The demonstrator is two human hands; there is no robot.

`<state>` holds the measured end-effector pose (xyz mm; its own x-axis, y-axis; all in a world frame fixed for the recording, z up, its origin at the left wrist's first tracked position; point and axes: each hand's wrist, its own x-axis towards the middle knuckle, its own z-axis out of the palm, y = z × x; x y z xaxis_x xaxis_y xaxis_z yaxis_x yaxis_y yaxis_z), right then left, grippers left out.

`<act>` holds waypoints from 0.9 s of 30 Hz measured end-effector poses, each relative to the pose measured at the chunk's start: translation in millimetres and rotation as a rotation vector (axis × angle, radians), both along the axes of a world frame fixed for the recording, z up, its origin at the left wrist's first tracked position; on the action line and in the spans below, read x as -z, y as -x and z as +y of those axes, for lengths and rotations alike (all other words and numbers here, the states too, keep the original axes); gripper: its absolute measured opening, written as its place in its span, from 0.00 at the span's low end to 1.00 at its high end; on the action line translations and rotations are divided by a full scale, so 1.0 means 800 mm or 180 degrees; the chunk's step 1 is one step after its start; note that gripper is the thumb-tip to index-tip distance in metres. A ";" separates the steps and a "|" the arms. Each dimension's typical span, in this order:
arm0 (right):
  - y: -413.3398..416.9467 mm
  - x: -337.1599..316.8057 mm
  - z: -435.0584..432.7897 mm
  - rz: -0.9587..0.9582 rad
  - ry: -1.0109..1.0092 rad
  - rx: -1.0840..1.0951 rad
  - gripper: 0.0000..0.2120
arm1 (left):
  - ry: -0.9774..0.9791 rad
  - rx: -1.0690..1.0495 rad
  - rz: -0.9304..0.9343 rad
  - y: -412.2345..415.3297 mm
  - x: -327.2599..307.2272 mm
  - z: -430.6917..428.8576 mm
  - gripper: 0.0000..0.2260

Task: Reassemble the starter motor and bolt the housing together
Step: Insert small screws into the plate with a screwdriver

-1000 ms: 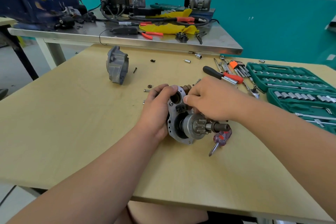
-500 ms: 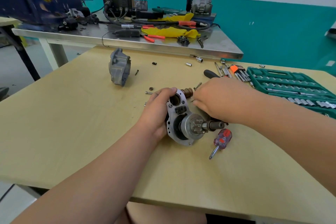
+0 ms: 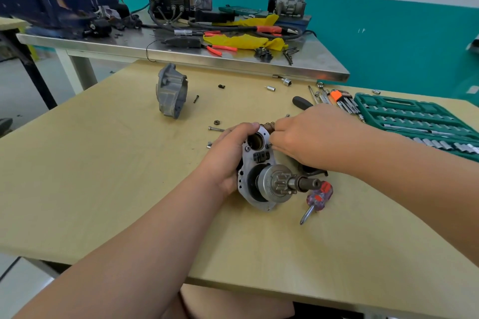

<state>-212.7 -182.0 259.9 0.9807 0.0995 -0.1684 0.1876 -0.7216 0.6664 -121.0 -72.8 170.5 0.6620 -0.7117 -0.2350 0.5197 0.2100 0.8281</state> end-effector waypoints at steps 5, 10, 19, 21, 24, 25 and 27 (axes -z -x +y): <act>-0.001 -0.001 0.003 0.0117 0.0227 -0.0220 0.11 | 0.0098 0.0314 -0.0126 -0.005 -0.001 0.003 0.13; -0.005 -0.002 0.005 0.0194 0.0341 -0.0359 0.10 | 0.0096 0.0419 -0.0203 -0.007 0.000 0.004 0.08; -0.008 0.013 0.009 -0.0011 -0.0465 0.0144 0.05 | 0.0097 0.0056 0.0015 -0.003 0.000 0.002 0.15; -0.010 0.015 0.010 -0.0087 -0.0630 0.0211 0.06 | 0.0112 -0.0028 0.0094 -0.001 0.000 0.001 0.20; -0.013 0.014 0.010 -0.0173 -0.0863 0.0282 0.09 | 0.0144 -0.0125 0.0134 0.001 0.003 -0.001 0.23; -0.013 0.014 0.010 -0.0212 -0.0950 0.0309 0.10 | 0.0161 -0.0137 0.0137 0.001 0.003 -0.001 0.21; -0.011 0.013 0.012 -0.0289 -0.1186 0.0348 0.12 | 0.0199 -0.0110 0.0150 0.000 0.003 -0.001 0.15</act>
